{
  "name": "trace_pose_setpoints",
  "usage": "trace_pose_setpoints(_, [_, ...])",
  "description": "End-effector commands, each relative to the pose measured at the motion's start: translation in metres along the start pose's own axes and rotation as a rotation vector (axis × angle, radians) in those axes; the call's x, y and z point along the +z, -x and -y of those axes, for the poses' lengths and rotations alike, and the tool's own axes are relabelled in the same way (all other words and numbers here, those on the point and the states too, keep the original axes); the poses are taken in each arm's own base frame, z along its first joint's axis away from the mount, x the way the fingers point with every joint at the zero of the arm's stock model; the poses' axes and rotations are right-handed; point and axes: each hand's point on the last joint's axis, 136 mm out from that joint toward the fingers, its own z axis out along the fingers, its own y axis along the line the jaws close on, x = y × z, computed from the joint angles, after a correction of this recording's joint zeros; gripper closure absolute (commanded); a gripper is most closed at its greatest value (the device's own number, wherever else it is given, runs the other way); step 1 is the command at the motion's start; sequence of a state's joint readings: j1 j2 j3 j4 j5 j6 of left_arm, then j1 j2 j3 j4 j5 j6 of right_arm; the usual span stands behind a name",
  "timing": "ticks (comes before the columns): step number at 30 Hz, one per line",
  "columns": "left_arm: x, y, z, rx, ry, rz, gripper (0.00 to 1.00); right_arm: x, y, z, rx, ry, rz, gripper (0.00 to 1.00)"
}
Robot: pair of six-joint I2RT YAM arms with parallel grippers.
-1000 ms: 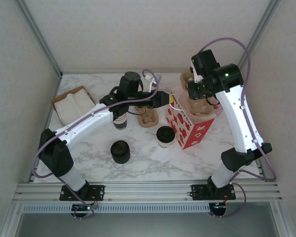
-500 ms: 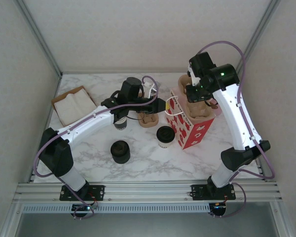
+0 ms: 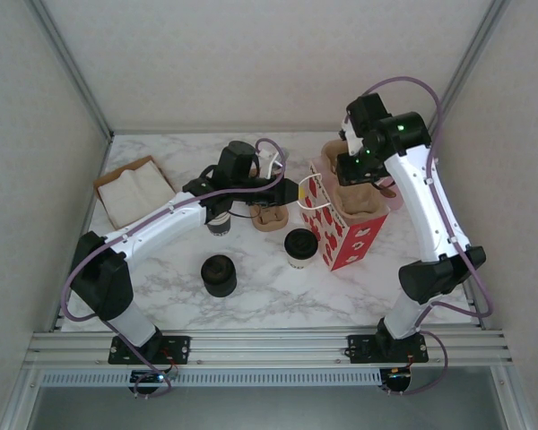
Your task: Pack the takeout coffee
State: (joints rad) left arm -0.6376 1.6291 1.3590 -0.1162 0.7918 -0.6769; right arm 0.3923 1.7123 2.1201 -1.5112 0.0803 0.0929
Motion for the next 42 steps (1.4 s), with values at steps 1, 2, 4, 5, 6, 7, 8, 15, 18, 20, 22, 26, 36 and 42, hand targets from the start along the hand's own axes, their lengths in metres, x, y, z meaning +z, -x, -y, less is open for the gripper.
trace_pose_setpoints(1, [-0.009, 0.006, 0.008, 0.035, -0.010, 0.027, 0.99, 0.009, -0.005, -0.003, -0.009, 0.016, -0.042, 0.71])
trace_pose_setpoints(2, [-0.009, 0.007, 0.008, 0.036, -0.010, 0.028, 0.99, 0.011, -0.008, -0.002, -0.007, 0.013, -0.053, 0.71])
trace_pose_setpoints(4, [-0.009, 0.008, 0.008, 0.036, -0.009, 0.031, 0.99, 0.013, -0.011, -0.001, -0.007, 0.012, -0.058, 0.71])
trace_pose_setpoints(5, [-0.009, 0.007, 0.007, 0.034, -0.009, 0.030, 0.99, 0.013, -0.013, -0.001, -0.007, 0.009, -0.061, 0.71])
trace_pose_setpoints(6, [-0.009, 0.008, 0.008, 0.034, -0.009, 0.032, 0.99, 0.013, -0.014, -0.001, -0.010, 0.009, -0.058, 0.71])
trace_pose_setpoints(7, [-0.009, 0.008, 0.007, 0.033, -0.008, 0.031, 0.99, 0.012, -0.016, 0.000, -0.011, 0.008, -0.055, 0.71])
trace_pose_setpoints(8, [-0.009, 0.008, 0.008, 0.032, -0.008, 0.031, 0.99, 0.011, -0.017, 0.000, -0.014, 0.010, -0.048, 0.71])
trace_pose_setpoints(15, [-0.008, 0.009, 0.007, 0.027, -0.007, 0.031, 0.99, 0.019, -0.020, 0.000, -0.039, 0.006, -0.050, 0.71])
trace_pose_setpoints(18, [-0.007, 0.009, 0.007, 0.024, -0.008, 0.031, 1.00, 0.020, -0.015, 0.003, -0.038, -0.011, -0.046, 0.71])
trace_pose_setpoints(20, [-0.008, 0.009, 0.007, 0.025, -0.007, 0.033, 1.00, 0.021, -0.012, 0.003, -0.034, -0.016, -0.042, 0.71])
trace_pose_setpoints(22, [-0.008, 0.009, 0.007, 0.025, -0.005, 0.033, 1.00, 0.020, -0.007, 0.003, -0.033, -0.018, -0.030, 0.71])
trace_pose_setpoints(26, [-0.008, 0.009, 0.007, 0.024, -0.005, 0.031, 1.00, 0.018, -0.001, 0.005, -0.032, -0.027, -0.018, 0.71])
trace_pose_setpoints(36, [-0.008, 0.010, 0.008, 0.027, -0.004, 0.027, 1.00, 0.016, 0.009, 0.006, -0.041, -0.038, 0.006, 0.72])
trace_pose_setpoints(42, [-0.009, 0.011, 0.010, 0.029, -0.006, 0.031, 1.00, 0.026, 0.001, 0.004, -0.049, -0.027, 0.005, 0.72])
